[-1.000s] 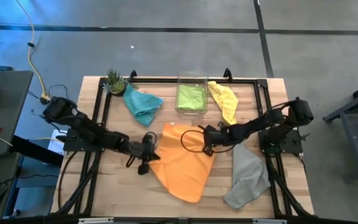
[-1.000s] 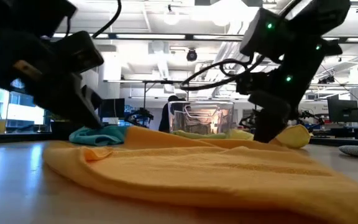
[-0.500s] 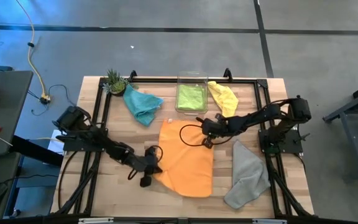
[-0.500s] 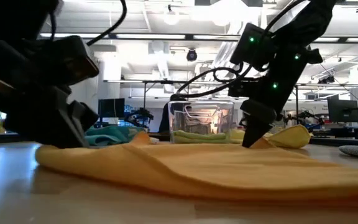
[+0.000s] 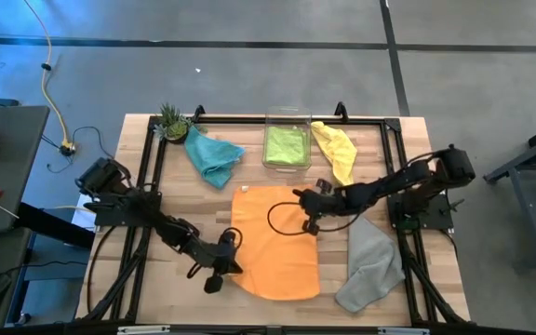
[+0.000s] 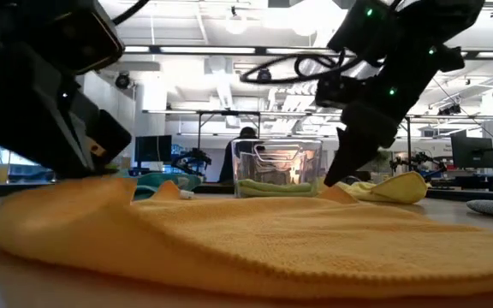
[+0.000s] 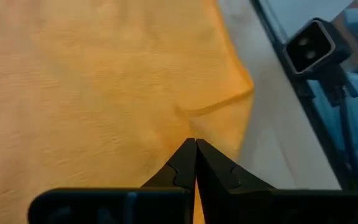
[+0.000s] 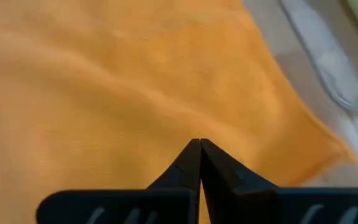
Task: Fold microfiber towels
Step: Fold the orange microfiber cloth
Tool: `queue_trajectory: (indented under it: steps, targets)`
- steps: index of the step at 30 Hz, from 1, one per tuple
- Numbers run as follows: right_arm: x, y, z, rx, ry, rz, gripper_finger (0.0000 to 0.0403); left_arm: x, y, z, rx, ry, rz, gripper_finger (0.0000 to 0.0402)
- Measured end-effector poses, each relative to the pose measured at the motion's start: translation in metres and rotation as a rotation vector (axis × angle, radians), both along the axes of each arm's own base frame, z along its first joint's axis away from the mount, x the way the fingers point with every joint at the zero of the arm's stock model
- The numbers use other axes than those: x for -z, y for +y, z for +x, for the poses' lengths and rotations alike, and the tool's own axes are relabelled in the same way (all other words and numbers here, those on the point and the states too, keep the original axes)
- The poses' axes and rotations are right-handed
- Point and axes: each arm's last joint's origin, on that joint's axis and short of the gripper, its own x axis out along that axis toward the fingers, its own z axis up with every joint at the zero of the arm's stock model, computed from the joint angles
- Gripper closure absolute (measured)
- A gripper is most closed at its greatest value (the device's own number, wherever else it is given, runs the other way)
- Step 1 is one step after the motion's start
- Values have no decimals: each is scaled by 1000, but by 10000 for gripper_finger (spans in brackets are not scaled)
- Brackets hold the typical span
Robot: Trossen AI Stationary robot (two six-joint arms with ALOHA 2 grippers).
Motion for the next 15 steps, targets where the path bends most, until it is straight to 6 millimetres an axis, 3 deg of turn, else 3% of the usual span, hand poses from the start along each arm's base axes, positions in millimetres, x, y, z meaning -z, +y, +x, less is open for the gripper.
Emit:
queue_trajectory:
  steps: [10,15]
  targets:
    - [-11,50,4,-171,-180,41,402,-38,10,-8,32,-70,38,399]
    - [-20,78,2,-197,-236,71,402,-38,8,-10,79,-46,19,366]
